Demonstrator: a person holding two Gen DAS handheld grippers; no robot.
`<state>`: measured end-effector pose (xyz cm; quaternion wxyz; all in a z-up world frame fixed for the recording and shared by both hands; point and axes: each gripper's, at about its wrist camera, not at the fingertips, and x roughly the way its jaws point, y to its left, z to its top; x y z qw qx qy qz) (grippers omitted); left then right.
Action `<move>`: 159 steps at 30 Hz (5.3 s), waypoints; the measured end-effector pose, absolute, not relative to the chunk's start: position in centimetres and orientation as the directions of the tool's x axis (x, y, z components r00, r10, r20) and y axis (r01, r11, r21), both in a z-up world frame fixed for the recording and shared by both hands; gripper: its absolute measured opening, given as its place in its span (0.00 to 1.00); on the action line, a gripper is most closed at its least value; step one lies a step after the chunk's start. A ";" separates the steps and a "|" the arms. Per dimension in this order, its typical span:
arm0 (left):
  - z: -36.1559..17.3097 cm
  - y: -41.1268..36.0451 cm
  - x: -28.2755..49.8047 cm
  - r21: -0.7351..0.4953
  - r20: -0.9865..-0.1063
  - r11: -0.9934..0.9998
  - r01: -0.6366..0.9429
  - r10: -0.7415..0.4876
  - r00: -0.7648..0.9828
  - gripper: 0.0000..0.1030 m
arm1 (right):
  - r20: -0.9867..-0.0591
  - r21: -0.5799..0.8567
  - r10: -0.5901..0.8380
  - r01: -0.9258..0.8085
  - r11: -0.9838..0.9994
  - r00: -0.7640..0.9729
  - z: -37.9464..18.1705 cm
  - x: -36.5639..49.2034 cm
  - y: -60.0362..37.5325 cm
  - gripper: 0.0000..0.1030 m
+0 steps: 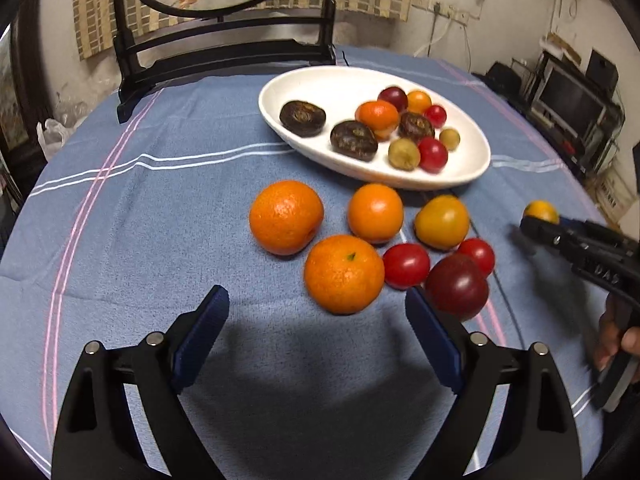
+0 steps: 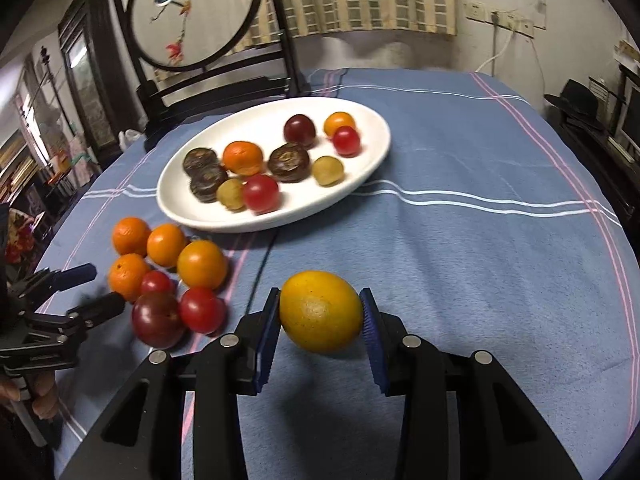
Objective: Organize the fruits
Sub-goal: 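Grasp the large yellow-orange fruit with the right tool, then grasp a mandarin with the left tool while the right tool holds its fruit, then move both tools over the white plate and release both fruits, then grasp the large dark red plum with the right tool, then grasp a mandarin with the left tool while the right tool holds the plum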
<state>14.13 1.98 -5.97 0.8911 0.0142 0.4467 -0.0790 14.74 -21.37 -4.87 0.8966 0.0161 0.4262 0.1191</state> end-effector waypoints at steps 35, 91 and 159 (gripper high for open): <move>-1.7 1.3 13.9 -0.132 -0.724 0.979 0.158 -0.204 0.659 0.41 | -0.699 0.171 0.310 -0.270 0.948 0.645 -2.6 13.1 -20.2 0.38; -4.3 6.2 17.8 -0.132 -0.732 0.986 -0.102 -0.028 0.681 0.93 | -0.716 0.121 0.356 -0.396 0.910 0.600 -3.4 10.5 -14.6 0.63; -6.7 4.0 18.7 -0.084 -0.777 0.996 0.007 -0.070 0.626 0.40 | -0.748 0.309 0.459 -0.362 0.880 0.479 -4.9 11.3 -12.6 0.40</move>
